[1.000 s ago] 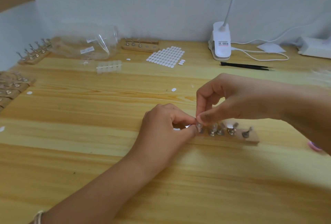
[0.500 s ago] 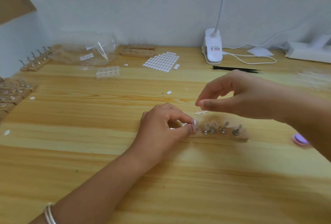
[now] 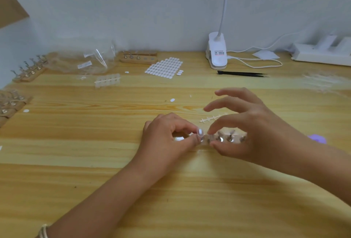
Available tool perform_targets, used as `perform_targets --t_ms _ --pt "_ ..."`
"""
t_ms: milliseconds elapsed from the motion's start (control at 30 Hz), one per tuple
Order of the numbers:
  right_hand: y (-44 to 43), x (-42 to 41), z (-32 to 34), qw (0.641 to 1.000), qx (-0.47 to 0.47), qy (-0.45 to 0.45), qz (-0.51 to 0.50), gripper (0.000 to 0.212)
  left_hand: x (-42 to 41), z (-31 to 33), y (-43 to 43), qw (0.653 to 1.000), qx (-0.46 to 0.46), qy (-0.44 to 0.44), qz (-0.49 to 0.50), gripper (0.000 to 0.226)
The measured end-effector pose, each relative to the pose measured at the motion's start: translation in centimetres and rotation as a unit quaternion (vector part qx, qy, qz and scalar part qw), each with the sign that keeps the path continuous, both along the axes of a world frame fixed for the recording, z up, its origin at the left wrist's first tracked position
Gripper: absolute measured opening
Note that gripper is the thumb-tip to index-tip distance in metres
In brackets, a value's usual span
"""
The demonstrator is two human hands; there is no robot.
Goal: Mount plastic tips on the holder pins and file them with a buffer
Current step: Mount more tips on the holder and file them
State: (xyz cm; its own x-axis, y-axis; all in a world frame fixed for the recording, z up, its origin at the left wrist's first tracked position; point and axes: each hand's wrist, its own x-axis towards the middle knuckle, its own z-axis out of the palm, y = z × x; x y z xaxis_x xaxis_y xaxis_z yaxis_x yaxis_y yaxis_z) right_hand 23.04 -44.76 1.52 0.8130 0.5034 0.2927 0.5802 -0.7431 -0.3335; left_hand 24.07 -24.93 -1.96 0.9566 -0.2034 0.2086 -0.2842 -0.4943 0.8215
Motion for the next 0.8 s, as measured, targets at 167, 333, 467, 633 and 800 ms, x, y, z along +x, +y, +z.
perform_targets --t_ms 167,333,467,633,800 --pt "-0.4 -0.9 0.1 0.999 0.05 -0.005 0.015 0.009 -0.5 0.2 0.0 0.996 0.064 -0.055 0.009 0.019" --pt "-2.1 -1.4 1.4 0.966 0.214 0.14 -0.042 0.011 -1.6 1.1 0.1 0.937 0.149 -0.312 -0.045 0.045" --pt "-2.0 -2.4 1.5 0.936 0.279 0.216 -0.011 0.02 -2.4 1.3 -0.5 0.898 0.098 -0.421 -0.082 0.018" --pt "-2.4 -2.7 0.8 0.906 0.314 0.282 0.016 0.014 -2.8 1.5 -0.5 0.902 0.073 -0.411 -0.111 0.018" --pt "-4.6 -0.8 2.4 0.958 0.212 0.19 0.041 0.016 -3.3 1.7 -1.0 0.923 0.034 -0.365 -0.119 0.022"
